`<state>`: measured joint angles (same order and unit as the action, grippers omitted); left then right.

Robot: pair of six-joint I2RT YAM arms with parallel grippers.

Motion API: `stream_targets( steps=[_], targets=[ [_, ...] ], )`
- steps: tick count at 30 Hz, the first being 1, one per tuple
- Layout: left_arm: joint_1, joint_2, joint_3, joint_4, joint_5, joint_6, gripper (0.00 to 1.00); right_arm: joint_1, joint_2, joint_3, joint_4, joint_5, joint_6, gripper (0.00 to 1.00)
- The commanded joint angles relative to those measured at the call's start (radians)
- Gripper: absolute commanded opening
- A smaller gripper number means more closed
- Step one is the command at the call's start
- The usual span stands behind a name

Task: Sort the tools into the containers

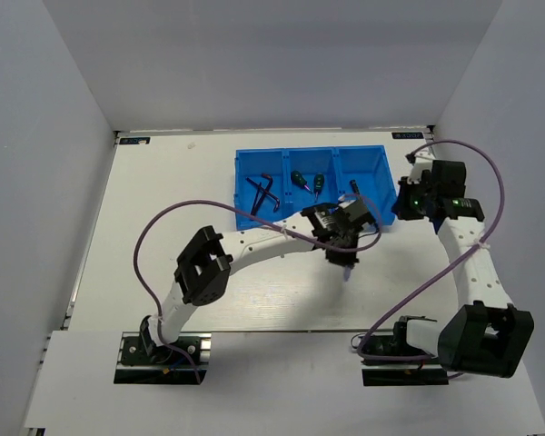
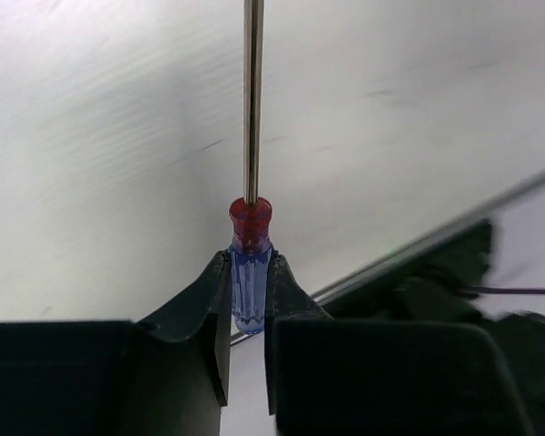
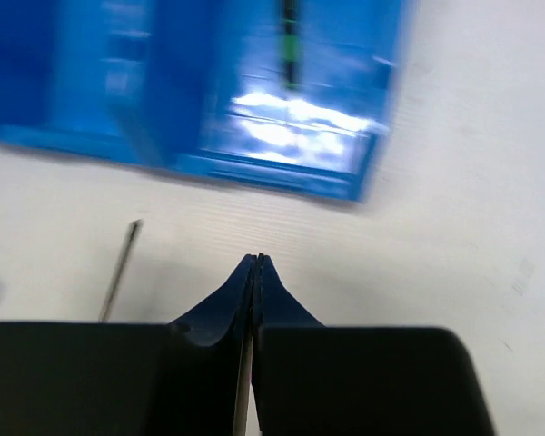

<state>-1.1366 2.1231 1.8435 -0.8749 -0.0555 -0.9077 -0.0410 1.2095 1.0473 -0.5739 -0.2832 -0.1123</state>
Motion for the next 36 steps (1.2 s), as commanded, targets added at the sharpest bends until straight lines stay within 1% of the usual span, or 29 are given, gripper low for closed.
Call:
stream_targets(
  steps=[1,2,3,5,6,8,9,11,12,14,15,16,18,19,20,22,23,24,26,27,29,30,31,32,33,34,35,36],
  targets=[
    [0.001,0.034,0.181,0.051,0.002,0.150,0.00,-0.049,-0.040,-0.043,0.018,0.212,0.011,0.00],
    [0.011,0.044,0.200,0.051,-0.007,0.150,0.00,-0.083,-0.042,-0.049,0.031,0.245,0.013,0.00],
    [0.024,0.055,0.215,0.123,-0.007,0.186,0.00,-0.092,-0.045,-0.073,0.035,0.266,0.010,0.00],
    [0.038,0.080,0.253,0.183,-0.026,0.225,0.00,-0.141,-0.054,-0.089,0.025,0.273,0.008,0.00],
    [0.052,0.098,0.313,0.238,-0.026,0.269,0.00,-0.148,-0.057,-0.110,0.023,0.251,0.005,0.00],
    [0.066,0.179,0.402,0.252,-0.040,0.299,0.01,-0.172,-0.091,-0.164,0.019,0.219,-0.004,0.00],
    [0.080,0.202,0.465,0.276,-0.070,0.311,0.05,-0.181,-0.111,-0.176,0.020,0.204,-0.006,0.00],
    [0.096,0.219,0.479,0.336,-0.079,0.323,0.09,-0.191,-0.151,-0.210,0.019,0.161,-0.015,0.00],
    [0.109,0.219,0.424,0.441,-0.108,0.323,0.11,-0.198,-0.160,-0.217,0.013,0.147,-0.018,0.00],
    [0.119,0.210,0.375,0.537,-0.130,0.348,0.19,-0.203,-0.205,-0.245,0.002,0.107,-0.015,0.00],
    [0.132,0.234,0.393,0.553,-0.167,0.358,0.19,-0.204,-0.217,-0.253,-0.010,0.099,-0.012,0.00],
    [0.132,0.260,0.430,0.521,-0.185,0.368,0.19,-0.203,-0.229,-0.268,-0.023,0.093,-0.001,0.00],
    [0.144,0.316,0.550,0.461,-0.225,0.368,0.19,-0.206,-0.260,-0.286,-0.044,0.084,0.011,0.00],
    [0.155,0.333,0.560,0.461,-0.225,0.383,0.19,-0.207,-0.266,-0.299,-0.058,0.079,0.010,0.00],
    [0.165,0.333,0.539,0.461,-0.225,0.383,0.19,-0.209,-0.269,-0.300,-0.067,0.075,0.010,0.00],
    [0.175,0.324,0.507,0.519,-0.193,0.383,0.40,-0.214,-0.271,-0.306,-0.089,0.046,0.002,0.01],
    [0.175,0.324,0.507,0.519,-0.166,0.392,0.52,-0.214,-0.271,-0.311,-0.095,0.033,-0.004,0.24],
    [0.175,0.324,0.507,0.519,-0.146,0.404,0.68,-0.214,-0.272,-0.313,-0.099,-0.021,-0.021,0.35],
    [0.175,0.310,0.520,0.540,-0.081,0.423,0.80,-0.214,-0.269,-0.303,-0.127,-0.060,-0.038,0.50],
    [0.175,0.285,0.520,0.541,-0.081,0.434,0.88,-0.214,-0.266,-0.303,-0.130,-0.118,-0.056,0.58],
    [0.175,0.235,0.482,0.557,-0.072,0.455,0.91,-0.214,-0.263,-0.291,-0.158,-0.189,-0.090,0.61],
    [0.175,0.203,0.461,0.557,-0.082,0.464,0.91,-0.214,-0.258,-0.287,-0.167,-0.224,-0.107,0.68],
    [0.175,0.128,0.409,0.557,-0.113,0.464,0.95,-0.212,-0.254,-0.285,-0.175,-0.243,-0.128,0.70],
    [0.175,0.085,0.378,0.557,-0.125,0.474,0.95,-0.209,-0.252,-0.282,-0.176,-0.270,-0.133,0.70],
    [0.175,0.042,0.346,0.544,-0.145,0.486,0.97,-0.206,-0.248,-0.280,-0.176,-0.245,-0.106,0.90],
    [0.175,-0.004,0.265,0.530,-0.185,0.498,1.00,-0.206,-0.245,-0.273,-0.173,-0.246,-0.084,0.91],
    [0.175,-0.103,0.216,0.504,-0.194,0.509,1.00,-0.206,-0.239,-0.265,-0.173,-0.234,-0.072,0.91],
    [0.184,-0.159,0.157,0.493,-0.195,0.527,1.00,-0.206,-0.232,-0.248,-0.173,-0.228,-0.057,0.91]
  ],
)
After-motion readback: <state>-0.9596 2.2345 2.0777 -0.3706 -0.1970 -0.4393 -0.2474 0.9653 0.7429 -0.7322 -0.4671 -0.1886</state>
